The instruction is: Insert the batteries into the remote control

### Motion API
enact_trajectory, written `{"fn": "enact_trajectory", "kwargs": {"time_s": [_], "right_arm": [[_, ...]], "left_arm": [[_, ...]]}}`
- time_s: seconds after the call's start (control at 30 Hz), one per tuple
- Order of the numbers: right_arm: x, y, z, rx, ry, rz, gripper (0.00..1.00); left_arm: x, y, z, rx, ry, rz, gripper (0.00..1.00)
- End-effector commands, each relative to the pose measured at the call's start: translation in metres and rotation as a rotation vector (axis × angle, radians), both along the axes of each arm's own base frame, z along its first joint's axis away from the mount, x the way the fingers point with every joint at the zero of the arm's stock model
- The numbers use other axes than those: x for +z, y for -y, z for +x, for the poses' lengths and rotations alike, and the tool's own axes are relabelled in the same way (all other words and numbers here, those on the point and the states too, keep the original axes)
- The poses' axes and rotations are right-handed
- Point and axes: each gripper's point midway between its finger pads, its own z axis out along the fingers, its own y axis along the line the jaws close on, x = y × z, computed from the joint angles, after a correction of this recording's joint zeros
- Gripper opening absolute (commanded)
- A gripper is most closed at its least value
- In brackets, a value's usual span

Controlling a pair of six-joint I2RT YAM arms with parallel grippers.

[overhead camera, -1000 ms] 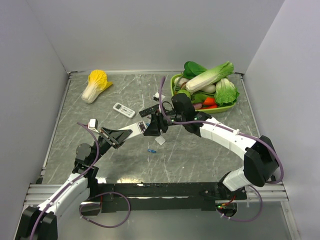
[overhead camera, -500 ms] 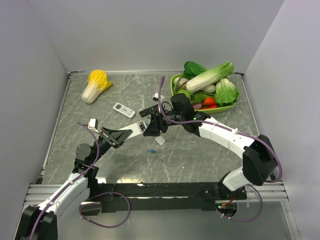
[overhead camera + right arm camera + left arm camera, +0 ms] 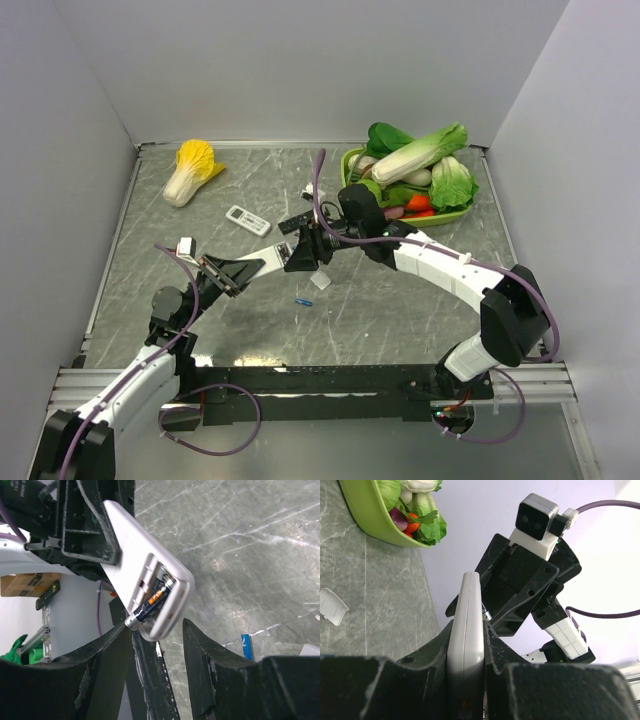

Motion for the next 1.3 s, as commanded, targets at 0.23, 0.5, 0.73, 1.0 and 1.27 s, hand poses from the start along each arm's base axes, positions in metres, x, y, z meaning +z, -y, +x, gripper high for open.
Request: {"fn": "enact_trajectory", "kwargs": {"time_s": [0.23,0.5,0.73,1.0,1.27], "right_arm": [[0.007,-0.006,0.022,-0.034,-0.075,0.0,0.45],[-0.009,0.0,0.023,-0.043,-0.144,-0.02,0.33],[-0.001,-0.006,0.022,-0.013,-0.185,-0.015,0.3],[0.005,-0.008,0.021,-0.01,-0.279,-0.02,0.2],[-0.006,-0.004,0.025,-0.058,-0.38,-0.132,0.11]], "left_arm": [[0.032,0.004,-0.011,-0.044,0.14,-0.02,0.01],[0.039,0.004,-0.015,-0.053,0.181,-0.027,0.01],[0.049,0.008,-0.022,-0.1,0.238,-0.039,0.01],[0.065,0.011,-0.033,-0.138,0.328,-0.04,0.01],[0.083,0.013,-0.048,-0.189,0.44,-0.053,0.01]]}}
